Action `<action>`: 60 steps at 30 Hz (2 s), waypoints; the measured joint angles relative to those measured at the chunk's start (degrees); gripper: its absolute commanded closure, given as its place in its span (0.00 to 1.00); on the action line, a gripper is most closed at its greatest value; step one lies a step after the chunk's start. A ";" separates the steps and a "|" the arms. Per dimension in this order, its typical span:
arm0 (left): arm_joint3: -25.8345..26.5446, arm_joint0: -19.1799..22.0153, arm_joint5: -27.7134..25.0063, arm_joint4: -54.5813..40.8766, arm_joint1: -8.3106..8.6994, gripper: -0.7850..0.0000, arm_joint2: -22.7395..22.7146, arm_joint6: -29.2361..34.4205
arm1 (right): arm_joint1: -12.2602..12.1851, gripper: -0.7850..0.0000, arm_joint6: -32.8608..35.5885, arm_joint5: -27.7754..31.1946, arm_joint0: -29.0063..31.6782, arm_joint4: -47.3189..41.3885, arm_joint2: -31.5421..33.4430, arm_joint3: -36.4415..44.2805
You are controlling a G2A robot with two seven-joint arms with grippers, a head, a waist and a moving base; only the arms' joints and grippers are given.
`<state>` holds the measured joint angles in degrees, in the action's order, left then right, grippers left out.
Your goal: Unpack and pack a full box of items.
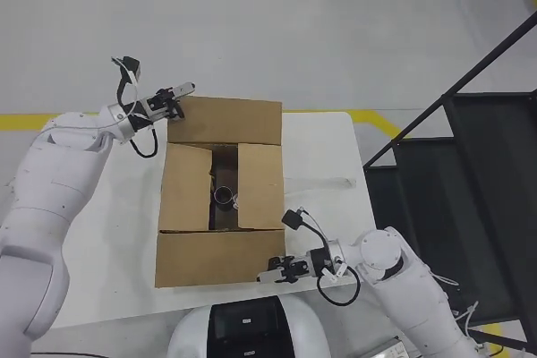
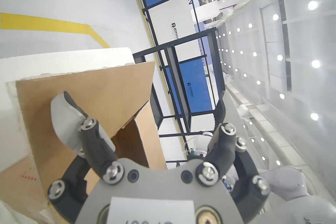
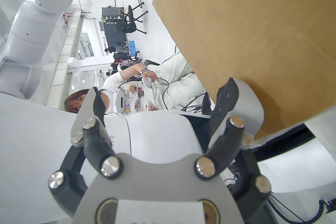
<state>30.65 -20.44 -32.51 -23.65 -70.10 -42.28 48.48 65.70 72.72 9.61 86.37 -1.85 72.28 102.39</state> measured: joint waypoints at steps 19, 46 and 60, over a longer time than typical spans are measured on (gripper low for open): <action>-7.90 1.10 -0.14 14.27 -3.54 0.00 4.12 -3.55 | -0.78 0.00 -8.88 -3.23 -1.41 11.59 -4.67 -1.42; -6.16 0.48 -4.73 -3.84 0.15 0.00 -8.85 7.07 | -1.95 0.00 -12.49 -9.31 -1.93 5.49 -4.33 11.27; -6.19 0.50 -4.72 -3.73 0.14 0.00 -8.80 7.02 | 3.81 0.00 -26.92 -32.26 -26.65 7.10 -24.20 2.43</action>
<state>24.46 -19.95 -37.22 -27.38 -69.96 -51.08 55.50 69.52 45.80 -22.65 59.72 5.25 48.08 104.82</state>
